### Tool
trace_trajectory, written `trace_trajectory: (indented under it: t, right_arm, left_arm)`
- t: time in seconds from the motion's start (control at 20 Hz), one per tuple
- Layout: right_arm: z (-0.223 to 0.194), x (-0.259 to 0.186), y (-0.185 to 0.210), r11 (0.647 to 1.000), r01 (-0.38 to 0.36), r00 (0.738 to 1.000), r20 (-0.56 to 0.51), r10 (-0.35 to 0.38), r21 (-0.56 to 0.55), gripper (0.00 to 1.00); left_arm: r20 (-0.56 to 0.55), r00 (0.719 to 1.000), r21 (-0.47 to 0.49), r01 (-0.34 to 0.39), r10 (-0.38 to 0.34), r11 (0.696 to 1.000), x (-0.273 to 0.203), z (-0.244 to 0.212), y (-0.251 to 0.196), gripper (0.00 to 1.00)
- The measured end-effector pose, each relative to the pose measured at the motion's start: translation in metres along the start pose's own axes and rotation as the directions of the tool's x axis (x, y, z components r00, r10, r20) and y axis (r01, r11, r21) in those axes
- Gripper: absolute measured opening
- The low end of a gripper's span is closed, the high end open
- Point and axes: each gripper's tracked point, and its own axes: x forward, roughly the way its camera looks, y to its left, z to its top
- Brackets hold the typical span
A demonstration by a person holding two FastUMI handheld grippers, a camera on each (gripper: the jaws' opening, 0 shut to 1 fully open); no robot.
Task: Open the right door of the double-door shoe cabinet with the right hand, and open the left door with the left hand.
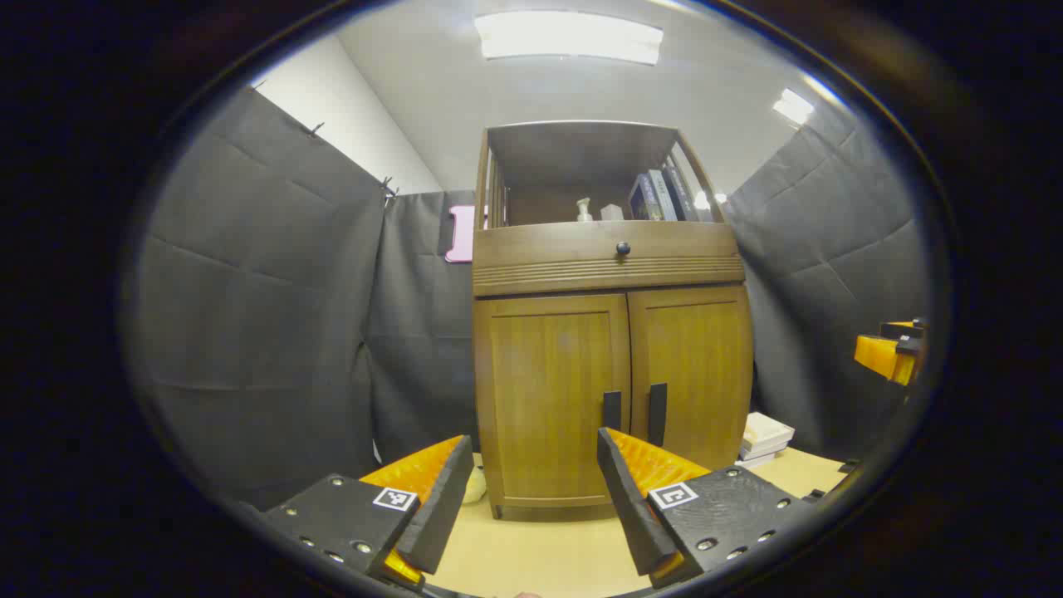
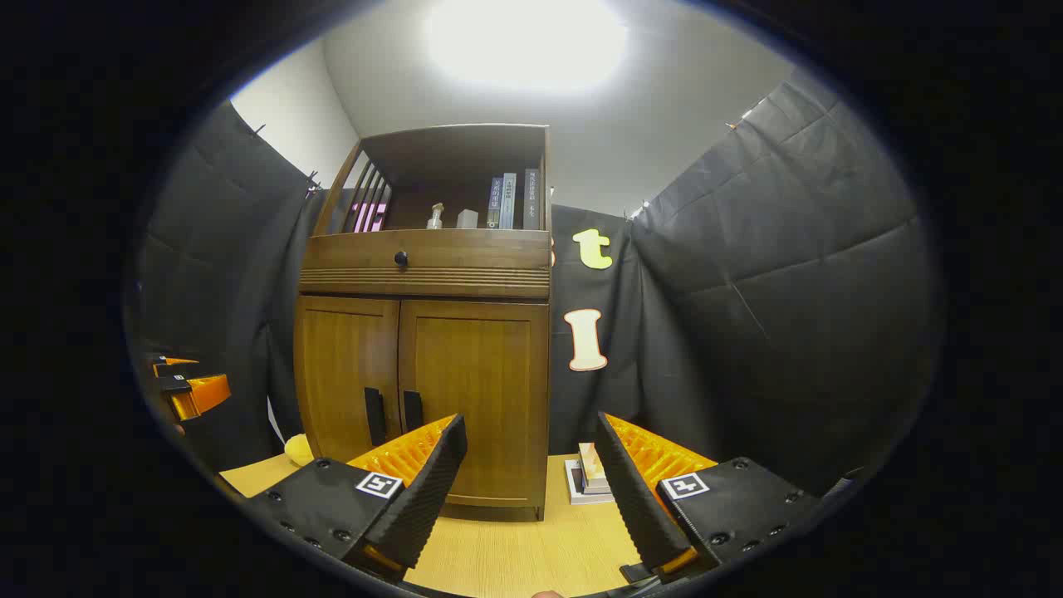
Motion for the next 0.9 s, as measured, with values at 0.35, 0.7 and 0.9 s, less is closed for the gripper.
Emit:
trace_trajectory:
  t: [0.35, 0.7, 0.9]
  right_arm:
    - [-0.001, 0.006, -0.004, 1.0, 0.008, 1.0, -0.001, -0.008, 0.0, 0.96]
    - [0.0, 0.011, -0.005, 1.0, 0.007, 1.0, -0.002, -0.007, -0.001, 0.96]
    - [0.001, 0.011, -0.006, 1.0, 0.005, 1.0, 0.0, -0.005, 0.001, 0.97]
  left_arm:
    - [-0.003, 1.0, 0.009, 0.009, -0.009, 1.0, 0.007, -0.002, -0.004, 0.87]
    - [-0.003, 1.0, 0.013, 0.011, -0.011, 1.0, 0.013, 0.0, -0.006, 0.87]
    - [0.001, 1.0, 0.016, 0.01, -0.01, 1.0, 0.013, 0.001, -0.005, 0.87]
